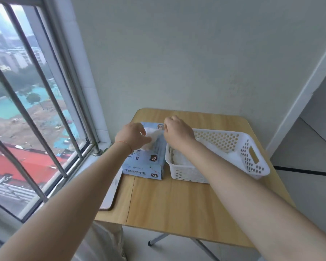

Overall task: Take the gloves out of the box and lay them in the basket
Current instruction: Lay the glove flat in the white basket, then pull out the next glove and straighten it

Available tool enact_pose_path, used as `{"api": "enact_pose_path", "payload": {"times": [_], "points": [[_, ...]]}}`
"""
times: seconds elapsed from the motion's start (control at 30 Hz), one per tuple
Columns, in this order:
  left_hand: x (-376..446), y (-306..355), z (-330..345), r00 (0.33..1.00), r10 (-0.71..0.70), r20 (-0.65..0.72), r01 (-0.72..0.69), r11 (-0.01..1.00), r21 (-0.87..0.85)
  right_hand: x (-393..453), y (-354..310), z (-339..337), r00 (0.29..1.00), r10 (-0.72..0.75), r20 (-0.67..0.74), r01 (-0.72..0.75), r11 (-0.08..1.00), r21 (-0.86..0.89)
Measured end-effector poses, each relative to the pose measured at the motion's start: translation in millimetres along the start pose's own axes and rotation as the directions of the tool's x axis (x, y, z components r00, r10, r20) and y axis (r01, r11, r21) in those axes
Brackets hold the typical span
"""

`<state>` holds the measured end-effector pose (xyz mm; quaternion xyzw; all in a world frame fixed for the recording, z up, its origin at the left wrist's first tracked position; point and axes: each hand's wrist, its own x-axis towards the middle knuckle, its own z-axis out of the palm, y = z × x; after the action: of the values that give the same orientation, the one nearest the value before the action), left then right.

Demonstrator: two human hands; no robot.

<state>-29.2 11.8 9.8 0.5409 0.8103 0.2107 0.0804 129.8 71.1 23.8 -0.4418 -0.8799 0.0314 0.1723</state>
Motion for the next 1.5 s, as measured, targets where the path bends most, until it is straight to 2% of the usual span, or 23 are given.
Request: {"api": "enact_pose_path", "payload": {"times": [0.17,0.27,0.33,0.43,0.5,0.57,0.63,0.7,0.8,0.93,1.03,1.13,1.23,1.3,1.33,1.43,1.5], "points": [[-2,-9,-4,0.994,0.068,-0.083,-0.078,0.988,-0.134,14,-16,18,0.996,-0.045,0.075,0.035,0.990,0.133],[-1,-9,-11,0.983,0.104,-0.153,-0.137,0.966,-0.220,20,-20,18,1.000,0.016,-0.004,-0.015,0.966,0.257],[0,-10,-12,0.985,0.111,-0.130,-0.139,0.962,-0.234,24,-20,15,0.997,0.066,-0.046,-0.050,0.954,0.297],[0,-12,-9,0.988,0.096,-0.125,-0.125,0.959,-0.254,28,-21,7,0.991,0.097,-0.088,-0.058,0.927,0.370],[1,-12,-8,0.986,0.075,-0.151,-0.125,0.928,-0.352,29,-22,-1,0.984,0.133,-0.122,-0.062,0.884,0.464],[-2,-9,-12,0.991,0.059,-0.122,-0.110,0.874,-0.474,31,-23,-11,0.974,0.184,-0.132,-0.077,0.819,0.569],[-3,-4,-15,0.993,0.060,-0.101,-0.105,0.839,-0.534,33,-24,-20,0.969,0.220,-0.114,-0.098,0.765,0.637],[-5,0,-17,0.988,0.074,-0.135,-0.134,0.845,-0.518,33,-24,-28,0.969,0.230,-0.088,-0.112,0.730,0.674],[-5,7,-26,0.982,0.006,-0.189,-0.115,0.811,-0.574,34,-18,-35,0.969,0.240,-0.061,-0.134,0.717,0.684],[-7,10,-42,0.989,-0.080,-0.128,-0.034,0.707,-0.706,28,-10,-45,0.957,0.287,-0.043,-0.174,0.686,0.706],[-13,16,-50,0.996,-0.077,-0.039,0.020,0.645,-0.764,22,-7,-56,0.940,0.341,0.002,-0.218,0.596,0.773],[-17,18,-51,0.998,-0.048,0.037,0.060,0.734,-0.677,16,-8,-62,0.939,0.335,0.074,-0.247,0.511,0.823],[-21,12,-47,0.991,-0.053,0.125,0.127,0.694,-0.709,10,-5,-66,0.938,0.329,0.105,-0.272,0.515,0.813],[-23,9,-46,0.989,0.022,0.148,0.087,0.724,-0.685,7,-3,-67,0.956,0.264,0.126,-0.255,0.539,0.803],[-24,10,-46,0.982,0.089,0.164,0.054,0.707,-0.705,6,-4,-67,0.967,0.216,0.136,-0.236,0.559,0.795],[-33,20,-52,0.922,0.329,0.204,-0.016,0.558,-0.830,2,-8,-68,0.980,0.067,0.187,-0.190,0.592,0.783],[-32,23,-48,0.901,0.390,0.188,-0.074,0.568,-0.820,0,-12,-68,0.977,0.016,0.213,-0.181,0.590,0.787]]}}
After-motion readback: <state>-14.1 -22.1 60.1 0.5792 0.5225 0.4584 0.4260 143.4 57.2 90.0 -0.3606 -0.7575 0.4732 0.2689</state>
